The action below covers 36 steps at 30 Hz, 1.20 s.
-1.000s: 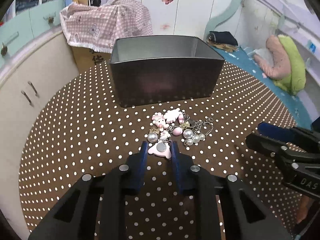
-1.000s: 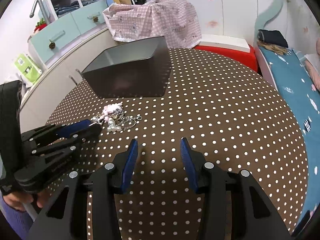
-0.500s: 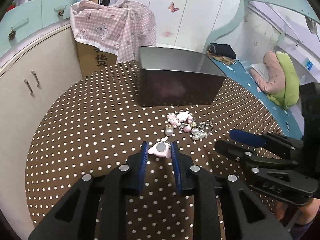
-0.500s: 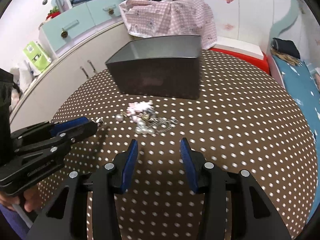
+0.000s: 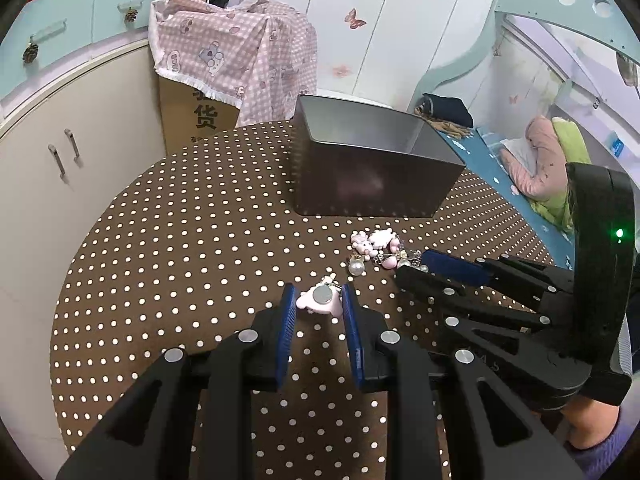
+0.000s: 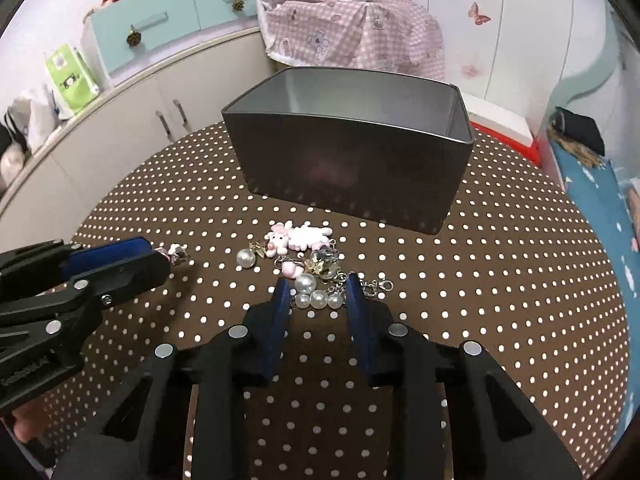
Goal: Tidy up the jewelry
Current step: 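Grasp a pink charm with the left tool while the right tool grasps pearls, then carry the charm and pearls over the grey box and release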
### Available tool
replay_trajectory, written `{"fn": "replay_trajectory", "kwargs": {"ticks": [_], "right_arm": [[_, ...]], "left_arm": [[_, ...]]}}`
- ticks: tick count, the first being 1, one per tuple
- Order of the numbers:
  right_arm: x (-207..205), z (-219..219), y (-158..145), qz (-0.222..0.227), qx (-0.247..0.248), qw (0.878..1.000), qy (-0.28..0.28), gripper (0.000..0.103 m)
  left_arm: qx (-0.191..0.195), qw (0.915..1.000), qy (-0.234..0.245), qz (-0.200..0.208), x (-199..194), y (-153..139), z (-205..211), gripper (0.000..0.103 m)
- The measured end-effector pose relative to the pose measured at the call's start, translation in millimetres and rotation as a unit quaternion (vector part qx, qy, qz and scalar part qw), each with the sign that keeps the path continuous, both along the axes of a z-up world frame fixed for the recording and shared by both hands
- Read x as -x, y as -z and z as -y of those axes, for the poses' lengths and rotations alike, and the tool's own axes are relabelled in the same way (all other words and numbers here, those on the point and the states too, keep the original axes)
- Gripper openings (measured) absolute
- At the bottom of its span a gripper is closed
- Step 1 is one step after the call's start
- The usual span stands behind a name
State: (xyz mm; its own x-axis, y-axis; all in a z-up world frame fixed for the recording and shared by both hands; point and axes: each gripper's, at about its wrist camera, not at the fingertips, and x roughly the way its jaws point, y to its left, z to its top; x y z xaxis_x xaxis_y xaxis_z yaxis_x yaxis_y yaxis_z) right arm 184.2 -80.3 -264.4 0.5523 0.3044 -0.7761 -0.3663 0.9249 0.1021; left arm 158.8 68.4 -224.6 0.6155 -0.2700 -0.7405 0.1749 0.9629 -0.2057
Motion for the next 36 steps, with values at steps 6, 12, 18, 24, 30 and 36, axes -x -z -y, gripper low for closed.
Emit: {"fn": "replay_trajectory", "kwargs": {"ticks": [6, 12, 18, 24, 30, 36], "right_arm": [[4.7, 9.4, -2.1, -0.008, -0.007, 1.000, 0.000, 0.026], [17.8, 25.3, -8.4, -0.005, -0.015, 1.000, 0.012, 0.026], [27.5, 45.0, -38.4, 0.020, -0.036, 0.999, 0.023, 0.026], [28.8, 57.9, -80.5, 0.057, -0.049, 0.997, 0.028, 0.026], [25.0, 64.9, -113.6, 0.082, -0.054, 0.995, 0.032, 0.026], [6.2, 68.3, -149.5, 0.114, -0.059, 0.991, 0.037, 0.026]], "left_arm": [[0.005, 1.0000, 0.005, 0.000, 0.1, -0.5, 3.7, 0.022], [0.016, 0.9998, 0.012, 0.003, 3.6, -5.6, 8.0, 0.022], [0.028, 0.9992, 0.026, 0.015, 5.5, -20.9, 15.4, 0.022], [0.046, 0.9969, 0.049, 0.041, 0.4, -50.5, 24.0, 0.022], [0.049, 0.9941, 0.069, 0.068, -10.2, -82.7, 32.9, 0.022], [0.050, 0.9916, 0.085, 0.083, -36.2, -112.6, 39.9, 0.022]]}}
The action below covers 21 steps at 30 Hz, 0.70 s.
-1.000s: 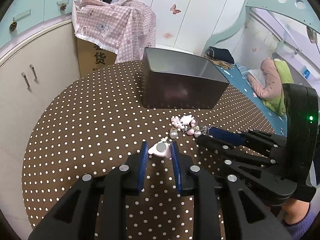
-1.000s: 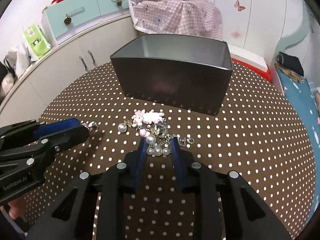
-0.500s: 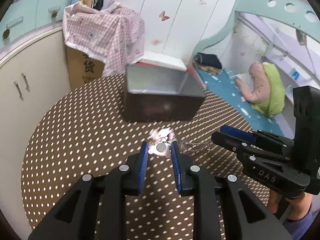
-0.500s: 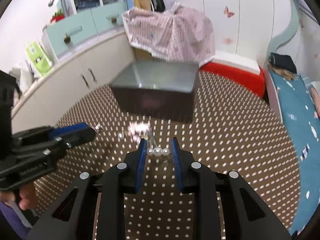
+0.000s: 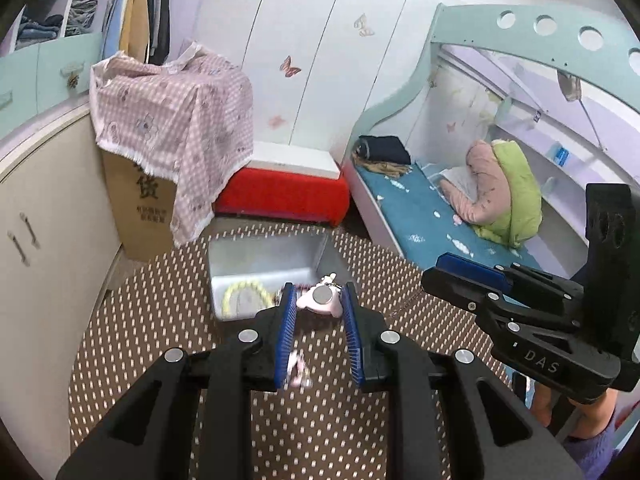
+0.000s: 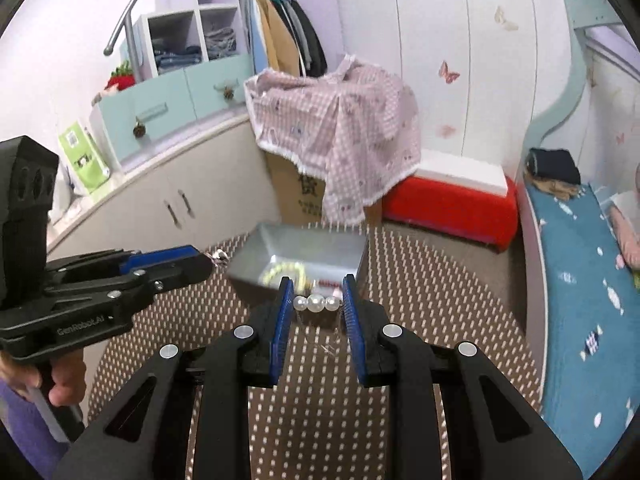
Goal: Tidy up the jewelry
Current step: 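Carry the charm and pearls over the grey box and release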
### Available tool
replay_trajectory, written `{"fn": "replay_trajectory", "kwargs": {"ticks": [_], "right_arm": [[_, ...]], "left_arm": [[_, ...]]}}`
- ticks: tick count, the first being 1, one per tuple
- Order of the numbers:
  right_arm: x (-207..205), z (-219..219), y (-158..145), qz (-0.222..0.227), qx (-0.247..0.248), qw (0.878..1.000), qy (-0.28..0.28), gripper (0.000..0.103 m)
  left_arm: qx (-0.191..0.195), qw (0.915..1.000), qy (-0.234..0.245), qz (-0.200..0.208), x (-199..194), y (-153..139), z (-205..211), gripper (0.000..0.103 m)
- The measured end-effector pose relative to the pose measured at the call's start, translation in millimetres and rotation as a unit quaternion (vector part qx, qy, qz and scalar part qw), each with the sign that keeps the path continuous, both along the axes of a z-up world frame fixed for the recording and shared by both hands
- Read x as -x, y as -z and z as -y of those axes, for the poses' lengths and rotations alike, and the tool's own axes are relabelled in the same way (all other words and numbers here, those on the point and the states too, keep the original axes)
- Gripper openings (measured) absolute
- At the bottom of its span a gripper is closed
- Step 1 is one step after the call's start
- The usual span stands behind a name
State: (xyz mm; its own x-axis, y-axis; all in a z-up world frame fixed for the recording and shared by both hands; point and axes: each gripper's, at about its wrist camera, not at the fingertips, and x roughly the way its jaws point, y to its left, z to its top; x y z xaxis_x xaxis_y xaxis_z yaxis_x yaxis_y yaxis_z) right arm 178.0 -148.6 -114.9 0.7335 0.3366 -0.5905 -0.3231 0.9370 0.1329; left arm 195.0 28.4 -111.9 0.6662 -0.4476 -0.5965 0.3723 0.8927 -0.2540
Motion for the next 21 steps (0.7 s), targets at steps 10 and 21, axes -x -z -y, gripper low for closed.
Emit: {"fn": "replay_trajectory", "kwargs": {"ticks": [10, 21], "right_arm": [[-54.4, -17.4, -26.9, 0.019, -0.006, 1.000, -0.011, 0.026], [-84.6, -37.6, 4.7, -0.013, -0.001, 1.000, -0.018, 0.026]], "left_arm": [[-0.006, 0.9998, -0.002, -0.019, -55.8, -14.7, -0.6, 0.022], [-0.005, 0.9963, -0.005, -0.086, -93.4, 32.1, -6.4, 0.022]]}}
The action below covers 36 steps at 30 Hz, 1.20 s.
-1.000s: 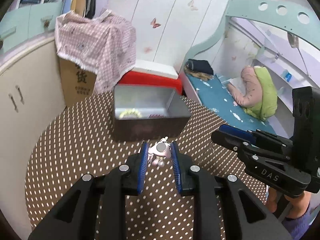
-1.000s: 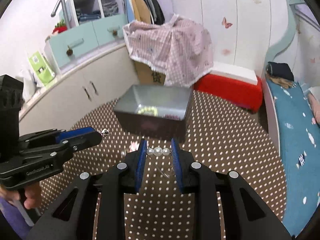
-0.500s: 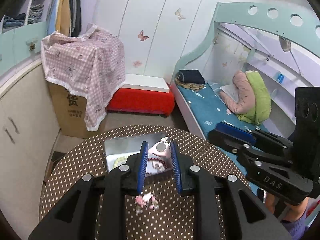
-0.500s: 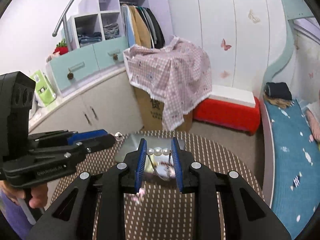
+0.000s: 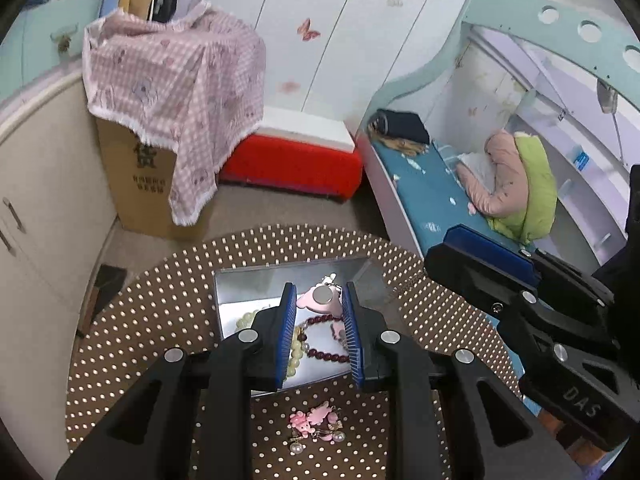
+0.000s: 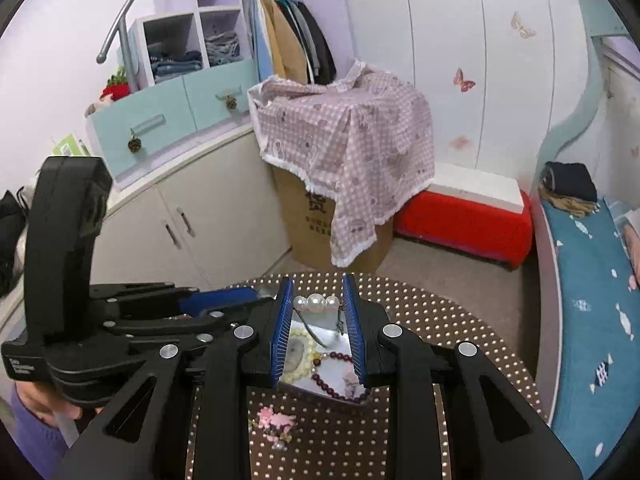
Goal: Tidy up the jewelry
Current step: 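Carry the charm and pearls over the grey box and release, then move both tools back to the remaining pink charms and pearls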
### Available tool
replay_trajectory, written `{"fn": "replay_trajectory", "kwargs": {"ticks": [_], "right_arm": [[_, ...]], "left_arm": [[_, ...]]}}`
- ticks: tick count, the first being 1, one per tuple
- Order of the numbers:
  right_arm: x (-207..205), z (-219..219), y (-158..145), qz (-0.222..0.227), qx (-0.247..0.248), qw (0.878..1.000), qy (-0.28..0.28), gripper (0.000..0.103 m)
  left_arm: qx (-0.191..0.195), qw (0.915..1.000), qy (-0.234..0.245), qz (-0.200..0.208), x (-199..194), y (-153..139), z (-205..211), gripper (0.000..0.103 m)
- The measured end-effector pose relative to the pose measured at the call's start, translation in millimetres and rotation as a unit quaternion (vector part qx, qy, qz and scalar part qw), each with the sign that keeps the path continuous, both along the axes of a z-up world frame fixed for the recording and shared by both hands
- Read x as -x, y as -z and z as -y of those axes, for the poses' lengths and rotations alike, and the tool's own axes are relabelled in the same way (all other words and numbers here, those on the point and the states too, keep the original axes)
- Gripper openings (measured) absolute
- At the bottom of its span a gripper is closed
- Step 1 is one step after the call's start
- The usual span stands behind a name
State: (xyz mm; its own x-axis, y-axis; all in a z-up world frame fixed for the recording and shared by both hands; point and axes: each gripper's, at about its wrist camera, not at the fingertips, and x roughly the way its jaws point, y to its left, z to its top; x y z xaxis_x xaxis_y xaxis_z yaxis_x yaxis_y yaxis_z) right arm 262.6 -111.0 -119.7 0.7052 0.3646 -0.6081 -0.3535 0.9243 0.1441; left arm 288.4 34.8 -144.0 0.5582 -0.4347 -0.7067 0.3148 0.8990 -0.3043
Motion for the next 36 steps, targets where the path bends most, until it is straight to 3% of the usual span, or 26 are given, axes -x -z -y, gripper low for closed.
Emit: {"fn": "replay_trajectory", "kwargs": {"ticks": [12, 14, 15, 16, 29, 36], "right_arm": [[-9.3, 2.1, 39.1, -0.039, 0.003, 0.999, 0.005, 0.026], [-8.6, 4.6, 43.0, -0.042, 0.002, 0.999, 0.006, 0.026], [-8.9, 5.1, 43.7, -0.043, 0.002, 0.999, 0.007, 0.026], [-8.9, 5.3, 44.6, -0.044, 0.002, 0.999, 0.007, 0.026], [-0.6, 8.1, 45.2, -0.046, -0.001, 0.999, 0.012, 0.027], [12.4, 15.1, 33.7, -0.036, -0.006, 0.999, 0.015, 0.031]], "left_arm": [[-0.020, 0.9990, -0.002, -0.041, -9.5, 30.0, 7.5, 0.022], [-0.021, 0.9988, -0.002, -0.044, -9.3, 31.2, 7.1, 0.031], [-0.023, 0.9988, -0.005, -0.042, -8.8, 30.7, 6.7, 0.043], [-0.026, 0.9990, -0.010, -0.036, -7.7, 29.4, 6.3, 0.045], [-0.025, 0.9991, -0.012, -0.032, 0.3, 21.8, 7.4, 0.046], [-0.018, 0.9994, -0.025, -0.017, 18.1, 7.2, 3.7, 0.058]]}}
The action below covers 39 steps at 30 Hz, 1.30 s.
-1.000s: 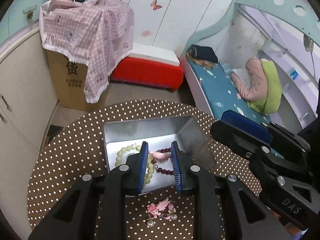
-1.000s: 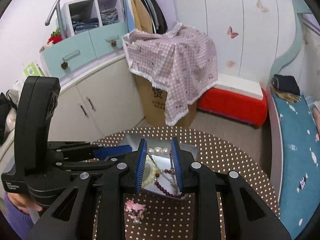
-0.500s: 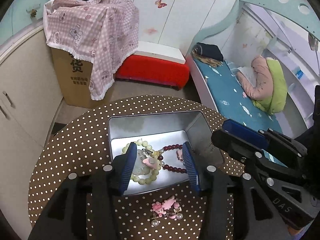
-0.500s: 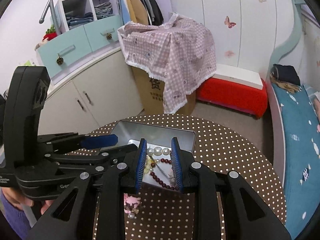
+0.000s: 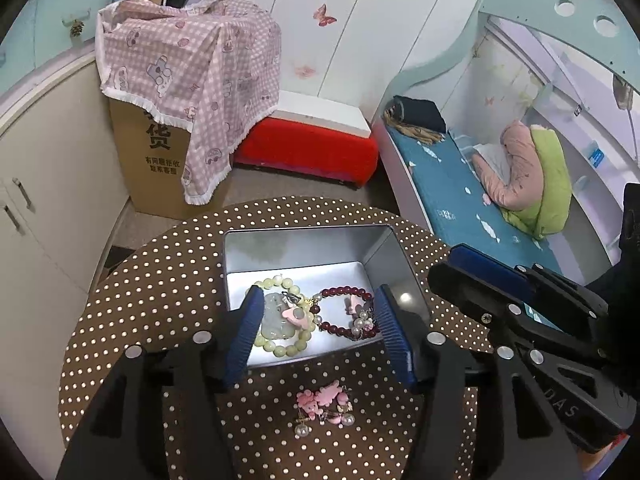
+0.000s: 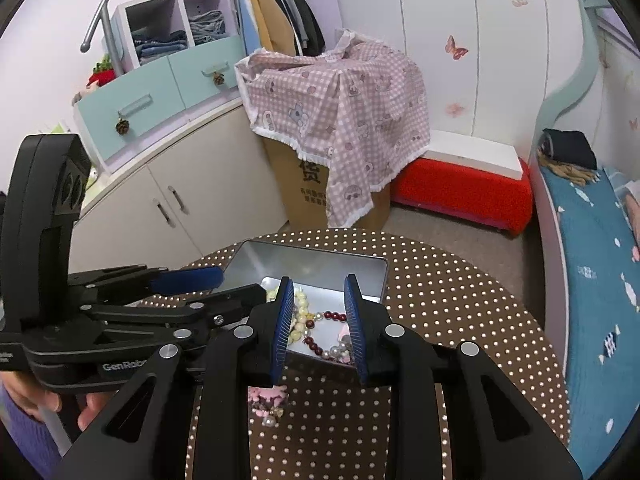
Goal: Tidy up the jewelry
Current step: 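Move both tools back to the remaining pink charms and pearls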
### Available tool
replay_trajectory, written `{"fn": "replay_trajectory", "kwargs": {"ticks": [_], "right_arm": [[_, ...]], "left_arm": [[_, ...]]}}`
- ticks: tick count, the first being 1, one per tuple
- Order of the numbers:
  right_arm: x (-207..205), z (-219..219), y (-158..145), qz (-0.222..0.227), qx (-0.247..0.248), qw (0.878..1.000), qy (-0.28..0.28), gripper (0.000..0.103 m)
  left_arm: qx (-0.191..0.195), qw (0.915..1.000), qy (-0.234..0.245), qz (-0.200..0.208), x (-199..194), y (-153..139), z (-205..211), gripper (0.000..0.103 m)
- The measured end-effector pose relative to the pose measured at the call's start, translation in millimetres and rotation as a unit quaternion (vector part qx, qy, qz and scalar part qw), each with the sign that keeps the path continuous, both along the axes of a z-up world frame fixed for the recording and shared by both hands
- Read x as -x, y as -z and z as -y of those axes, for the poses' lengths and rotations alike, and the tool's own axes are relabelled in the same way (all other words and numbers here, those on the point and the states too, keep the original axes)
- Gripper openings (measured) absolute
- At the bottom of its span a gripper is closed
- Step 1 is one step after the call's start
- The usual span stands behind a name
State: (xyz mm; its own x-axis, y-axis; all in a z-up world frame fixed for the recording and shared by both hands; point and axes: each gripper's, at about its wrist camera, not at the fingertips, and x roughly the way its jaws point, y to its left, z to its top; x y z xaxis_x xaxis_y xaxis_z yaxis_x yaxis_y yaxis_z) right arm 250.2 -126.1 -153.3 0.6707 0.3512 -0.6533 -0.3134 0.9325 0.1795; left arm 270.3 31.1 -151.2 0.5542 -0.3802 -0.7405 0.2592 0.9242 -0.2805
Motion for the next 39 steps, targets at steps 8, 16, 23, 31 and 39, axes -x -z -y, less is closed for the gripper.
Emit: {"fn": "replay_trajectory", "kwargs": {"ticks": [8, 16, 23, 31, 39], "right_arm": [[37.9, 10.9, -15.5, 0.021, -0.005, 1.000, 0.008, 0.040], [72.8, 5.2, 15.0, 0.000, 0.010, 1.000, 0.006, 0.040], [79.2, -12.5, 70.5, -0.054, 0.024, 0.998, -0.002, 0.040], [69.4, -41.9, 107.1, -0.081, 0.045, 0.996, -0.019, 0.040], [62.2, -52.5, 112.5, -0.074, 0.064, 0.995, -0.027, 0.038]], "left_arm": [[0.003, 0.9988, -0.020, 0.045, 38.7, -19.1, -13.0, 0.061], [-0.033, 0.9962, -0.042, 0.068, 82.7, 0.8, -24.5, 0.061], [-0.034, 0.9978, -0.046, 0.032, 94.5, 45.3, -38.2, 0.061], [-0.019, 0.9985, -0.051, 0.011, 97.2, 66.1, -49.3, 0.061], [-0.004, 0.9987, -0.048, 0.011, 96.1, 68.6, -57.9, 0.061]]}}
